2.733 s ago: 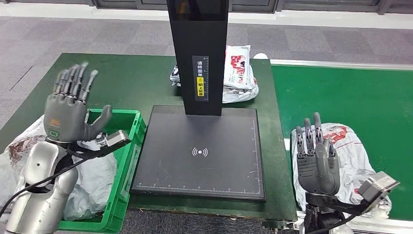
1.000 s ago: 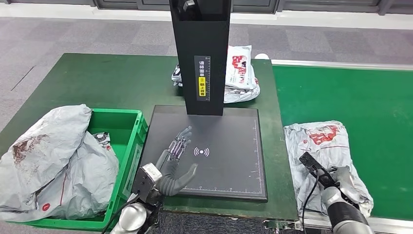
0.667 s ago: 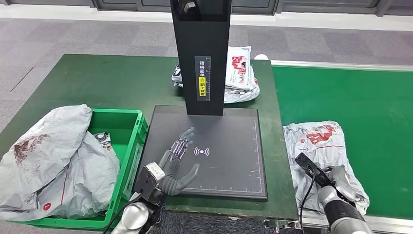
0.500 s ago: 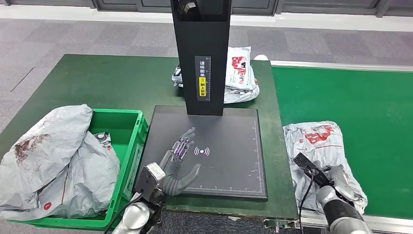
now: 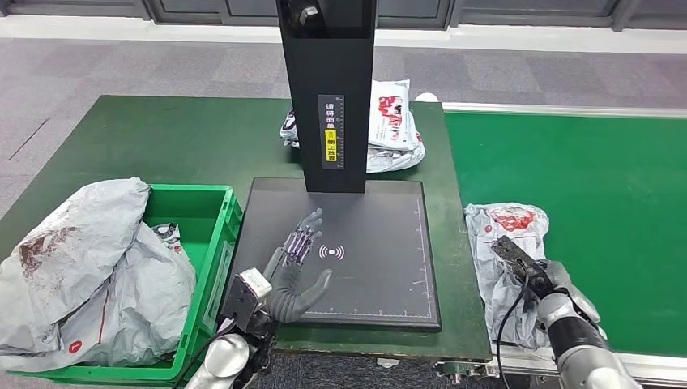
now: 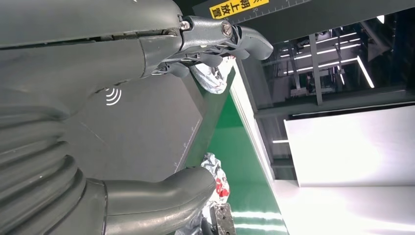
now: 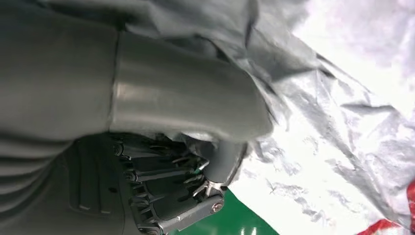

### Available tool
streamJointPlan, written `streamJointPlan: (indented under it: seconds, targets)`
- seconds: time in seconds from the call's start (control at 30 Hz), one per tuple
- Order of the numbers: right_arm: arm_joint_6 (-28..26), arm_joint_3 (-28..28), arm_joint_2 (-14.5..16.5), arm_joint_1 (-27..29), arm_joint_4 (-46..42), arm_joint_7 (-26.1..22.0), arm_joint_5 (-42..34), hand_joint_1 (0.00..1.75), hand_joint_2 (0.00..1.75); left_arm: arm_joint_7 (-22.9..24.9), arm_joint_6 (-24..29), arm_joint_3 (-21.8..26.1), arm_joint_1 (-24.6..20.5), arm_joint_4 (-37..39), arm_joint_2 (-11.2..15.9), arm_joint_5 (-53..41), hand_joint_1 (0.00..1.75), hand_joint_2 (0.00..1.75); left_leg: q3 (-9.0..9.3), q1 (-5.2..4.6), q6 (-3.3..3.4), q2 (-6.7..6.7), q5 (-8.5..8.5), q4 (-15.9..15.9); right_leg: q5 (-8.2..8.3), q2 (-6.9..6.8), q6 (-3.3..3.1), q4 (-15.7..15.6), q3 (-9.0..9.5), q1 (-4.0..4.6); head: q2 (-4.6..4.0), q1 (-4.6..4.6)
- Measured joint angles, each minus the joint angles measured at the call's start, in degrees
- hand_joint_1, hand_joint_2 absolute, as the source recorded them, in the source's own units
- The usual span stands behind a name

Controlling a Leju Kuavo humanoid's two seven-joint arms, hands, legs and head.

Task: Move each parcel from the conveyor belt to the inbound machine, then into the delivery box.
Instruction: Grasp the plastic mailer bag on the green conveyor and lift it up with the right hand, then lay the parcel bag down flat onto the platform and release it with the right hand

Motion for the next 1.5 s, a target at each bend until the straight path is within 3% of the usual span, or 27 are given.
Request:
streamJointPlan:
  seconds: [0.13, 0.27, 0.5, 0.67, 0.93, 1.07, 1.33, 1.5]
  targets:
    - [4.06, -1.48, 0.4, -0.76, 0.63, -4.96, -5.95, 1.75, 1.75, -0.26, 0.06, 0.0, -0.03, 0.22, 0.07, 0.68, 0.0, 1.75, 0.03, 0.06, -0.07, 0.04, -0.03, 0.0, 0.0, 0.09, -0.01, 0.0, 0.01, 0.01, 0.0, 0.01]
    - [15.91, -6.18, 2.09, -0.63, 1.56, -14.11, -19.28, 1.75, 1.75, -1.03, 0.06, 0.0, -0.23, 0.87, 0.08, 2.19, 0.0, 1.75, 0.18, 0.11, -0.13, 0.03, 0.0, 0.0, -0.01, 0.05, -0.05, 0.0, -0.08, 0.01, 0.0, 0.01]
    - [28.96, -14.63, 4.78, 1.04, 3.08, -21.83, -35.03, 1.75, 1.75, -2.2, 0.68, 0.08, -0.36, 2.04, 0.12, 4.36, 0.0, 1.75, -0.21, 0.2, -0.31, 0.04, 0.11, -0.06, 0.07, 0.1, -0.21, 0.08, -0.49, 0.02, 0.0, 0.03]
    - [40.39, -19.31, 10.1, 1.21, 3.28, -27.39, -50.56, 1.75, 1.75, -2.48, 1.78, 0.35, -0.94, 2.34, 0.27, 6.29, 0.0, 1.75, -0.31, 0.26, -0.52, 1.3, -0.11, -0.27, 0.22, 1.39, -0.54, 0.15, -0.97, 0.05, 0.0, -0.02]
    - [40.69, -19.62, 17.39, -1.53, 1.51, -27.42, -62.44, 1.75, 1.75, -2.18, 2.79, 0.43, -1.89, 2.39, 0.31, 6.72, 0.0, 1.75, -0.12, 0.42, -1.03, 0.68, 0.32, -0.55, 0.16, 0.82, -0.78, 0.21, -1.04, 0.2, 0.0, -0.02]
    - [40.69, -16.83, 20.06, -2.62, -2.22, -25.05, -71.0, 1.75, 1.75, -2.15, 3.33, 0.48, -1.83, 2.45, 0.31, 6.8, 0.0, 1.75, -0.11, 0.4, -1.04, 0.04, 0.58, -0.54, 0.18, 0.2, -0.83, 0.23, -1.1, 0.19, 0.0, -0.02]
    - [40.68, -9.76, 22.23, -3.06, -7.91, -23.23, -77.33, 1.75, 1.75, -2.28, 3.59, 0.51, -1.54, 2.45, 0.31, 6.49, 0.0, 1.75, -0.39, 0.21, -0.86, -0.7, 0.74, -0.51, 0.17, -0.51, -0.8, 0.22, -1.1, 0.08, 0.0, -0.02]
    - [40.03, -1.72, 22.77, -3.15, -11.39, -21.13, -83.92, 1.75, 1.75, -3.05, 4.08, 0.52, -1.14, 2.57, 0.28, 5.23, 0.0, 1.75, -0.41, 0.18, -0.84, -0.69, 0.75, -0.5, 0.19, -0.52, -0.78, 0.22, -1.11, 0.0, 0.0, 0.0]
